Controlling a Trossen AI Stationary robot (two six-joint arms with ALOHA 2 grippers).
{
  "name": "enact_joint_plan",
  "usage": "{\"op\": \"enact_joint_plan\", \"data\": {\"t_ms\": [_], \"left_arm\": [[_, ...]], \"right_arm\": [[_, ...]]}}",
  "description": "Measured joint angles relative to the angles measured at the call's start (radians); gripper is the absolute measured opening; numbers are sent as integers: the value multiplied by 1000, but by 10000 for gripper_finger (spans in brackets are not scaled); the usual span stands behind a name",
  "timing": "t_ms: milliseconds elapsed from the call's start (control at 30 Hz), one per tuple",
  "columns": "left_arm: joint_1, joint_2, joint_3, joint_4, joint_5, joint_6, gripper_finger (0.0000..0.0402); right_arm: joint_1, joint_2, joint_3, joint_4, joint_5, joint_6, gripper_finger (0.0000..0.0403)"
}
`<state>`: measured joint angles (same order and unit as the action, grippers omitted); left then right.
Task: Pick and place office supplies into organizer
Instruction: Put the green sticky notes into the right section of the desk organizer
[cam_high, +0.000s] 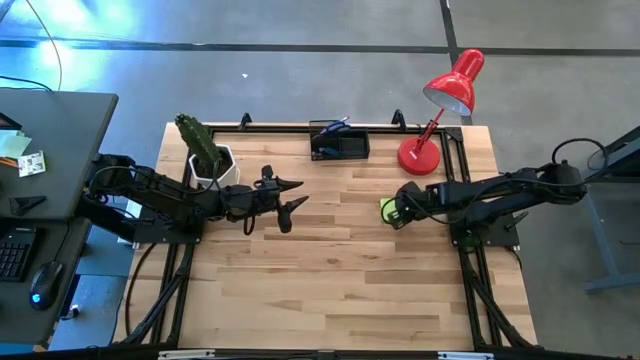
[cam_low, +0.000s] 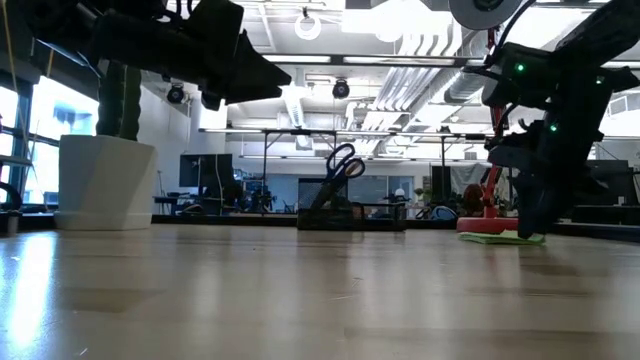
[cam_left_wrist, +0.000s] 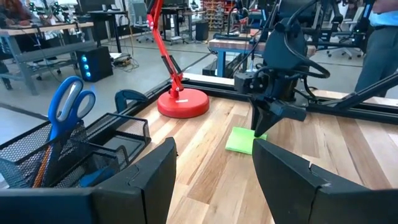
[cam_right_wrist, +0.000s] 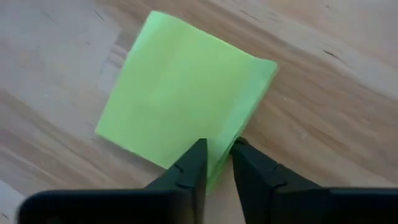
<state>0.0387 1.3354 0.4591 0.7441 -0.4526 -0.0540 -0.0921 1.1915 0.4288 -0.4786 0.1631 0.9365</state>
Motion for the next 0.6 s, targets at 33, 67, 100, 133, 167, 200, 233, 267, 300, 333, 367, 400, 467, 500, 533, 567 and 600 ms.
{"op": "enact_joint_plan", "data": {"t_ms": [33,67,100,133,167,200,233,267,300,333,367,400,467,500,533,567,600], "left_arm": [[0,0,0,1,0,0,200],[0,0,0,0,0,0,200],[0,0,0,0,0,0,200],[0,0,0,1,0,0,200],[0,0,0,1,0,0,200],[0,0,0,0,0,0,200],[0,0,0,0,0,0,200],[0,0,0,1,0,0,200],[0,0,0,0,0,0,200],[0,0,0,1,0,0,200],[0,0,0,1,0,0,200],[0,0,0,1,0,0,200],[0,0,0,1,0,0,200],[0,0,0,1,0,0,200],[0,0,0,1,0,0,200],[0,0,0,2,0,0,200],[0,0,0,2,0,0,200]], "right_arm": [[0,0,0,0,-3,-4,66],[0,0,0,-1,-3,-11,53],[0,0,0,1,-2,-19,41],[0,0,0,2,1,-23,28],[0,0,0,6,1,-29,16],[0,0,0,13,3,-39,8],[0,0,0,21,7,-49,6],[0,0,0,33,11,-54,7],[0,0,0,48,13,-55,11],[0,-1,4,55,16,-56,13],[0,-2,11,59,19,-57,14],[0,-2,21,65,20,-65,12],[0,-2,50,65,22,-92,4],[0,-2,66,64,27,-106,3],[-1,-2,87,65,35,-117,4],[-5,-2,108,66,44,-133,6],[-11,-2,131,65,46,-155,7]]}}
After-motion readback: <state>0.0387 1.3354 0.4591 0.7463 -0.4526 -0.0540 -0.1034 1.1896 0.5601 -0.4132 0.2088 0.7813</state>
